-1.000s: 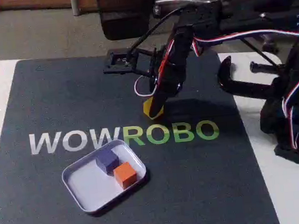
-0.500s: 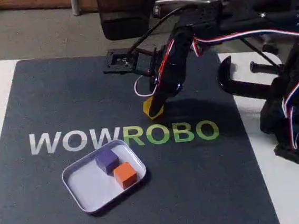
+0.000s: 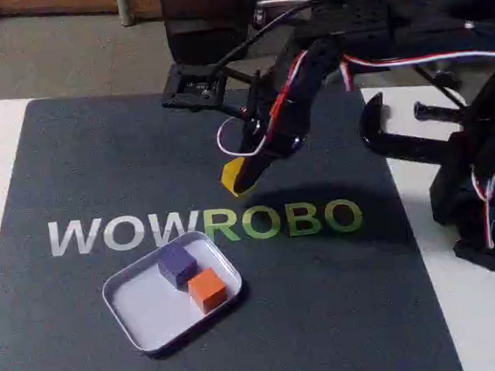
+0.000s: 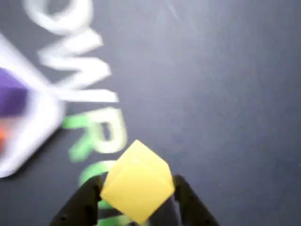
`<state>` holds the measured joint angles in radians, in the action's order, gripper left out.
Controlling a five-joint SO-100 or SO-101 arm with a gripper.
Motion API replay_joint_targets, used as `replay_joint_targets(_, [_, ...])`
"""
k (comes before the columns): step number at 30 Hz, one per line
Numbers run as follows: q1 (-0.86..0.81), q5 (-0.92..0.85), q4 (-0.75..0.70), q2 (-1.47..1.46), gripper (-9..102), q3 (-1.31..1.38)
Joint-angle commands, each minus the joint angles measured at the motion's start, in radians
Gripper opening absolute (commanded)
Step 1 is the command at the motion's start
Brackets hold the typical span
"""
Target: Move blocks one by one until all three blocks are in the tray.
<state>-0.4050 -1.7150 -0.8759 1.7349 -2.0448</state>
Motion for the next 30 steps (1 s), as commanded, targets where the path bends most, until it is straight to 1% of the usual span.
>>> replay_joint_targets(1, [0.072, 0.046, -0.021, 0.094, -8, 0.043])
replay_joint_targets(8, [0.219, 0.081, -0.008, 0.14, -8, 0.041])
replay_joint_targets(12, [0.288, 0.097, 0.067, 0.112, -8, 0.034])
replay_joint_targets(17, [0.314, 0.118, 0.209, 0.003, -8, 0.058])
replay_joint_targets(22, [0.301, 0.133, 0.227, -0.095, -8, 0.126])
replay_joint_targets(26, [0.288, 0.147, 0.25, -0.121, -1, 0.127])
replay_joint_targets(28, [0.281, 0.149, 0.25, -0.123, 10, 0.129])
replay_joint_targets(30, [0.276, 0.15, 0.25, -0.124, 17, 0.129])
